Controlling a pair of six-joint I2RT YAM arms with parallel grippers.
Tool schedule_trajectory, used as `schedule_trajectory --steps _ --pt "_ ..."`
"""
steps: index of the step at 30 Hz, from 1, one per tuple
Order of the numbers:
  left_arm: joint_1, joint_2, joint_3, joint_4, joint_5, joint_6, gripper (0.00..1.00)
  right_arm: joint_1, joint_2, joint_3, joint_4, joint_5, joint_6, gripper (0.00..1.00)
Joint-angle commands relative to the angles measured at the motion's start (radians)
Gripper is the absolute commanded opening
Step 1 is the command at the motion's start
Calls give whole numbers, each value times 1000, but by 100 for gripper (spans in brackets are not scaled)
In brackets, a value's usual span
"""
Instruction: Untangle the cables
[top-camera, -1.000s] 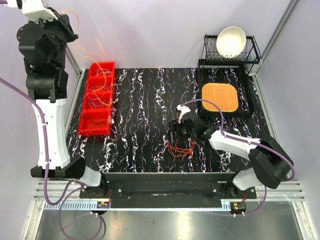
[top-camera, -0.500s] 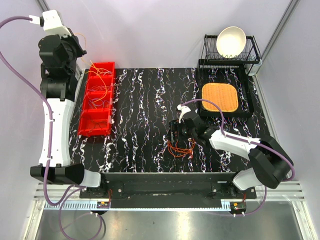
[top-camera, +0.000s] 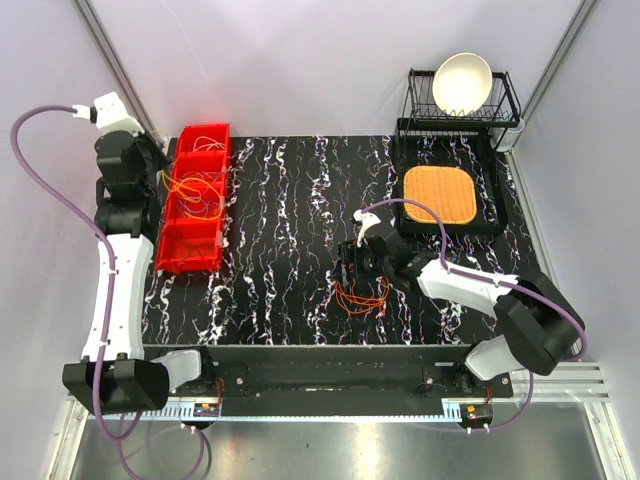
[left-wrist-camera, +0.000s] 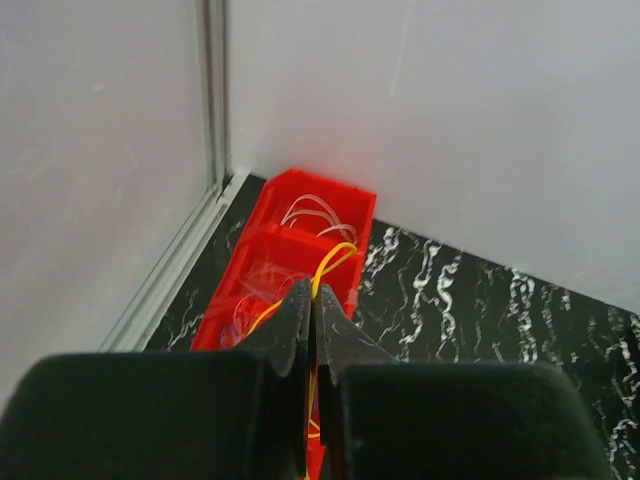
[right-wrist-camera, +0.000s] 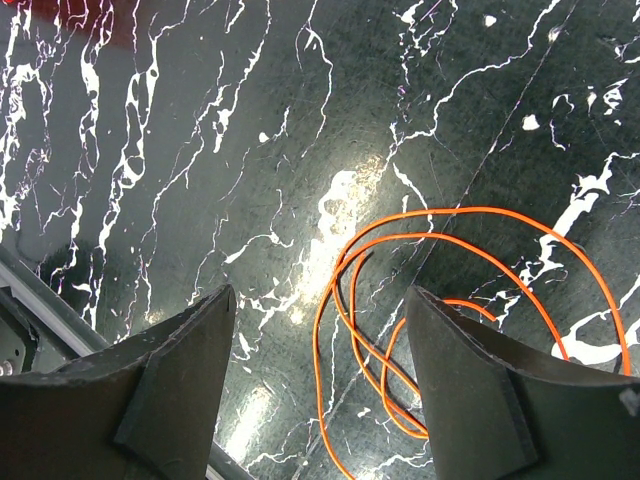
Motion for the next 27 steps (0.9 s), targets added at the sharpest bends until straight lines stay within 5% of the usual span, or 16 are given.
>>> schedule_trajectory --steps 1,10,27 --pt "50 -14 -46 86 10 -45 0 -9 13 19 46 -25 -1 74" --pt "87 123 52 61 27 -31 0 -11 8 17 46 -25 -3 74" --pt "89 198 -71 1 -140 -151 0 -14 10 16 47 -27 -1 74"
